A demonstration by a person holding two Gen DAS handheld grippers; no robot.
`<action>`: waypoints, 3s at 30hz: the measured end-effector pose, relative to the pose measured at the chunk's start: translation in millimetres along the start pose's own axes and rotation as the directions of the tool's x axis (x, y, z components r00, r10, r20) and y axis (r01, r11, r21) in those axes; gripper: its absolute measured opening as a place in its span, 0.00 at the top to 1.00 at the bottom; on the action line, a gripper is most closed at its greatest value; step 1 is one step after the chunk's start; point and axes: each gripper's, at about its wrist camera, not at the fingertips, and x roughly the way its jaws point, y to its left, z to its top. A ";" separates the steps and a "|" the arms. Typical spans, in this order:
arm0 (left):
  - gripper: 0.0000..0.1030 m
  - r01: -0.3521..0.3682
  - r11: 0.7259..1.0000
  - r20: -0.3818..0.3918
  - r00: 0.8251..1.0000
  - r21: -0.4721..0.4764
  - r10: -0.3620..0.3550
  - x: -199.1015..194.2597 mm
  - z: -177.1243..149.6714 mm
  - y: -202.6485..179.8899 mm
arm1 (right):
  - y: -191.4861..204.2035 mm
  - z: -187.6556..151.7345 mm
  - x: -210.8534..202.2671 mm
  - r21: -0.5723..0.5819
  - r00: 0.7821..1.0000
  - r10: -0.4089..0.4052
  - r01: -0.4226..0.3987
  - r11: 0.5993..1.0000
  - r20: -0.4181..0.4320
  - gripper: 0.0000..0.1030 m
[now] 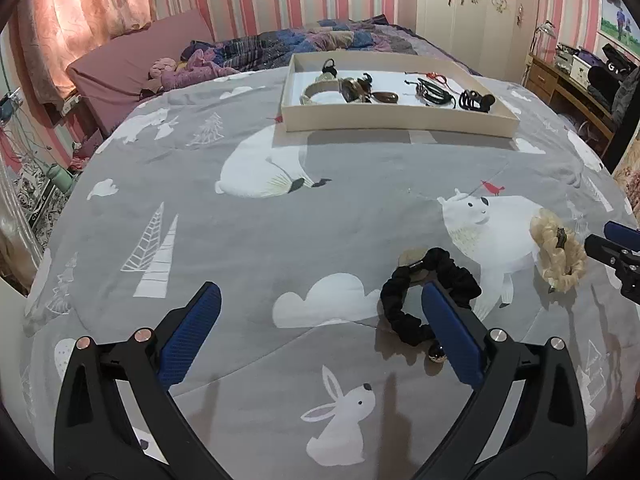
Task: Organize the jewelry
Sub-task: 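Close the left tool on the black scrunchie while the right tool grasps the blonde hair band, then carry the scrunchie and hair band into the tray and open both tools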
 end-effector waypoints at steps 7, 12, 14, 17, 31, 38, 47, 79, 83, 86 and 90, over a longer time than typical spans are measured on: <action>0.15 0.007 0.999 -0.035 0.999 0.050 -0.006 15.7 -6.9 -14.2 | 2.3 -1.5 20.2 -0.007 0.999 0.010 -0.011 1.000 -0.032 0.44; 0.25 0.037 0.998 -0.074 0.997 0.047 -0.034 29.4 -9.0 -19.0 | 5.9 -4.7 31.2 -0.023 0.999 -0.009 0.008 1.000 -0.042 0.44; 0.27 0.052 0.998 -0.089 0.995 0.032 -0.049 33.6 -8.4 -17.7 | 4.6 -5.4 34.6 -0.015 0.999 -0.006 0.006 1.000 -0.044 0.44; 0.35 0.052 0.998 -0.087 0.995 0.029 -0.049 35.6 -6.4 -18.2 | 4.7 -5.9 38.7 -0.019 0.999 -0.008 0.007 1.000 -0.049 0.45; 0.88 0.091 0.995 -0.093 0.992 0.030 -0.088 35.8 0.0 -14.5 | 10.8 -7.0 41.3 -0.016 0.998 0.032 -0.033 0.999 -0.052 0.76; 0.92 0.092 0.995 -0.098 0.991 0.026 -0.089 38.4 7.8 -14.9 | 12.8 -3.1 41.8 -0.024 0.998 0.038 -0.039 0.999 -0.047 0.85; 0.92 0.098 0.995 -0.104 0.990 0.002 -0.098 42.5 22.3 -12.7 | 14.5 8.1 43.1 -0.029 0.998 0.045 -0.046 0.998 -0.040 0.87; 0.92 0.142 0.990 -0.060 0.988 0.009 -0.141 62.4 102.3 -11.0 | 30.3 85.5 61.0 -0.095 0.997 0.071 -0.070 0.993 0.008 0.90; 0.92 0.160 0.987 -0.009 0.987 0.006 -0.160 62.5 134.2 -15.4 | 33.1 111.4 65.4 -0.102 0.997 0.066 -0.061 0.993 0.038 0.90; 0.93 0.191 0.982 0.014 0.981 -0.005 -0.191 71.4 162.7 -19.4 | 30.2 137.4 73.0 -0.077 0.996 0.075 -0.070 0.995 0.056 0.90; 0.93 0.214 0.977 0.056 0.976 -0.012 -0.213 78.2 191.1 -25.1 | 27.7 166.1 85.3 -0.056 0.994 0.064 -0.059 0.997 0.086 0.90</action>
